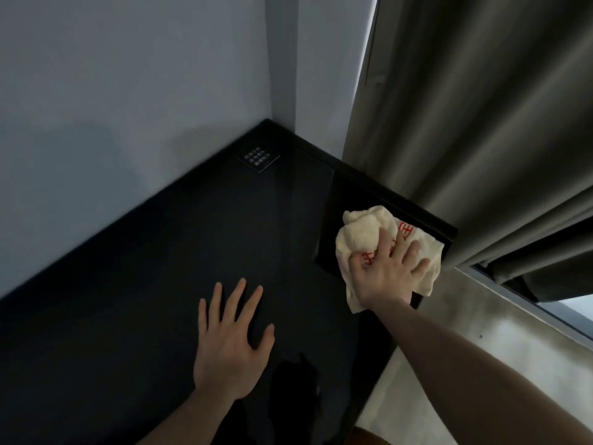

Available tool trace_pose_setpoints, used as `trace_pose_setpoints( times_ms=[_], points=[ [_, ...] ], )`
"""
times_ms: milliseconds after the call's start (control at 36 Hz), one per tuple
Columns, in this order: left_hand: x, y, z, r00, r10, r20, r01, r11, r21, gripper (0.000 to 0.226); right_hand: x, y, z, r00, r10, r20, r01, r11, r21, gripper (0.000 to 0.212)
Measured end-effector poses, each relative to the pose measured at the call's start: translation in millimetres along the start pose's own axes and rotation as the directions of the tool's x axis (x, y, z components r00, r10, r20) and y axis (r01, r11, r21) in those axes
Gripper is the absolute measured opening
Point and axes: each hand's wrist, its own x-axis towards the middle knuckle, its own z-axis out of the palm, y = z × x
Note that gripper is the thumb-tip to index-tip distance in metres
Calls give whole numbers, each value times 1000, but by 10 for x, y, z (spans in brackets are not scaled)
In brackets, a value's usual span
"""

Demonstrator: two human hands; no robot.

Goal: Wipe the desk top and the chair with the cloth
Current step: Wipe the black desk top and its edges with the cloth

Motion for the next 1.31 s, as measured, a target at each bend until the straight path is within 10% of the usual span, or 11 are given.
trace_pose_setpoints(
  times_ms=[528,917,1306],
  points=[
    [17,-25,20,1000,-6,19,6,1000,-15,71,884,-208,11,998,23,-52,-21,999,27,79],
    [-48,-38,-20,1000,19,-16,-19,1000,-7,71,-777,-361,141,998,-57,21,56,998,19,76],
    [-739,-580,-434,991,100,92,-23,789,-614,49,-2816,-502,334,987,-155,41,152,987,59,76]
  ],
)
